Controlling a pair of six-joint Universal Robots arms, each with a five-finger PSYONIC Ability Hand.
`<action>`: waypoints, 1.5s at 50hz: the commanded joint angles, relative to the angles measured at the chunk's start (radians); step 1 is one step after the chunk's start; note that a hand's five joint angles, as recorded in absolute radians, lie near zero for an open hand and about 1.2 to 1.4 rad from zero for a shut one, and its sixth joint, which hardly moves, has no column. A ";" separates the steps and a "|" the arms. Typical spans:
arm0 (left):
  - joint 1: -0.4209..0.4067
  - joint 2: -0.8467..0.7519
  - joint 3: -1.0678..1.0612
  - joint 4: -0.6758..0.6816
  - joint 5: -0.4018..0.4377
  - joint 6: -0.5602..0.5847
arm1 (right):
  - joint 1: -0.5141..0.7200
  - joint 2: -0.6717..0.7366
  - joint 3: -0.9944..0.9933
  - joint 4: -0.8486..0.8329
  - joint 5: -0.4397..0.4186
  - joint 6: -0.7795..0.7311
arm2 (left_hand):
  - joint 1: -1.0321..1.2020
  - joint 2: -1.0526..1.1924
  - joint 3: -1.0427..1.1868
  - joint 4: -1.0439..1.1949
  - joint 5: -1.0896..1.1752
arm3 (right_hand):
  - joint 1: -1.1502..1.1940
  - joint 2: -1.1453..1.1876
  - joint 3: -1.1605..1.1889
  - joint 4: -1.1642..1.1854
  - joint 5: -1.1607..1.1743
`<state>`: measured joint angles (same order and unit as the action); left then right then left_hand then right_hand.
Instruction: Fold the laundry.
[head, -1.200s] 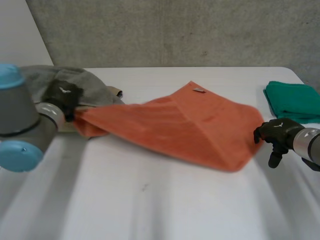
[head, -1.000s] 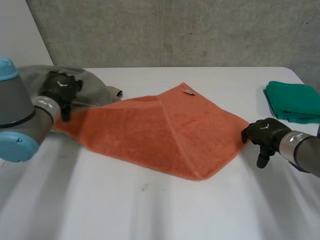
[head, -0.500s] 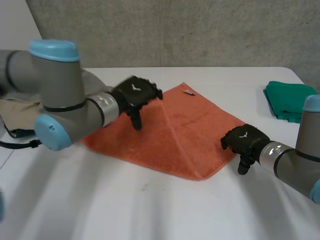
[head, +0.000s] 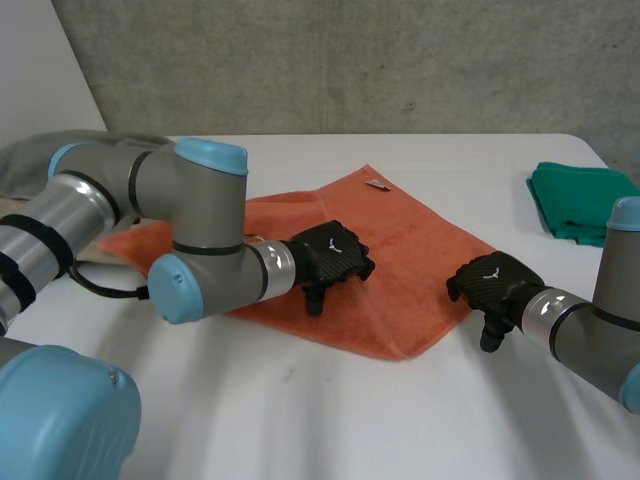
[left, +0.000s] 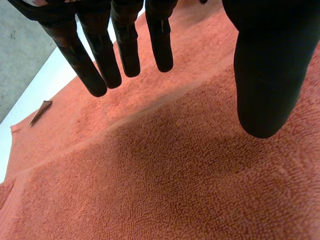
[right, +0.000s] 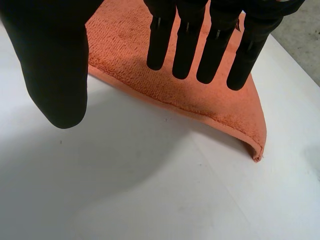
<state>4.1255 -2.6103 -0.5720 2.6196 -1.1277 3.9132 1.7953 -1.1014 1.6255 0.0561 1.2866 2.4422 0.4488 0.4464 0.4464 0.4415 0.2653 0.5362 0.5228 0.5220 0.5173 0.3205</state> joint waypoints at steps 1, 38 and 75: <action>-0.011 -0.036 0.043 -0.001 -0.041 0.008 | -0.008 0.000 0.005 -0.001 -0.004 -0.006 | -0.044 -0.042 -0.042 -0.037 -0.035 | 0.014 0.027 0.028 0.033 0.055; -0.016 0.275 -0.192 0.137 -0.195 -0.081 | 0.081 0.112 -0.104 -0.013 -0.062 0.505 | 0.947 0.950 0.950 0.955 0.956 | -0.326 -0.313 -0.312 -0.307 -0.285; -0.151 0.590 -0.684 0.399 -0.346 -0.911 | 0.108 -0.043 -0.191 -0.145 -0.004 0.015 | 0.474 0.477 0.477 0.482 0.483 | 0.860 0.873 0.874 0.879 0.901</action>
<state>3.9422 -2.0358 -1.2408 2.8997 -1.4692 3.0710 1.9118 -1.1717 1.4037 -0.1100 1.2845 2.4599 1.1380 1.1842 1.1833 1.1897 0.9974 1.1270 1.1757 1.1874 1.1941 1.0068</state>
